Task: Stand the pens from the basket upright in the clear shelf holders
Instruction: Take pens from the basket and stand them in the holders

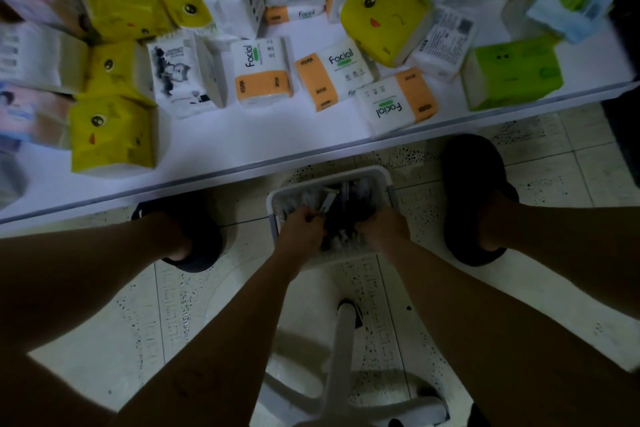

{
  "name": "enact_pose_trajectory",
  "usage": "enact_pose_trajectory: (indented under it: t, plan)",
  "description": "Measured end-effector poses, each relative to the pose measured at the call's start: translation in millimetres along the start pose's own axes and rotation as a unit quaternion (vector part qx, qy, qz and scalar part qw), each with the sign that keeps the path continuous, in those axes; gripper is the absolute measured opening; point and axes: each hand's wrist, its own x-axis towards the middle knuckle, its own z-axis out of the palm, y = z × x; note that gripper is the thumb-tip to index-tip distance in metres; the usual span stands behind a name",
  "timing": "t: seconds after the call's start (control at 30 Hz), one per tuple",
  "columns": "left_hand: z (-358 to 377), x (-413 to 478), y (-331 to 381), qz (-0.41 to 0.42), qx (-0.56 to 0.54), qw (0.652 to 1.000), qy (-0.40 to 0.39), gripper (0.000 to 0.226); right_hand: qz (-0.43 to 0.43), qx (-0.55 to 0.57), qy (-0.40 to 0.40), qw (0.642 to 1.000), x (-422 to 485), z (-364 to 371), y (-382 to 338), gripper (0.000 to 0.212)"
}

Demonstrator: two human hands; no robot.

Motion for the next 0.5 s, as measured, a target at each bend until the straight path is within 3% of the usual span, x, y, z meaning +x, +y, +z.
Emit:
enact_pose_trajectory:
  t: [0.2, 0.33, 0.5]
  plan:
    - [-2, -14, 12, 0.062, 0.009, 0.998, 0.005, 0.021, 0.012, 0.044, 0.037, 0.998, -25, -2, 2, 0.02]
    - [-5, -28, 16, 0.086, 0.015, 0.996, 0.023, 0.021, -0.011, 0.105, 0.019, 0.994, -45, -2, 0, 0.039]
    - [-8, -46, 32, 0.085, 0.001, 0.995, 0.052, 0.022, -0.056, 0.141, -0.024, 0.988, -72, -15, -8, 0.019]
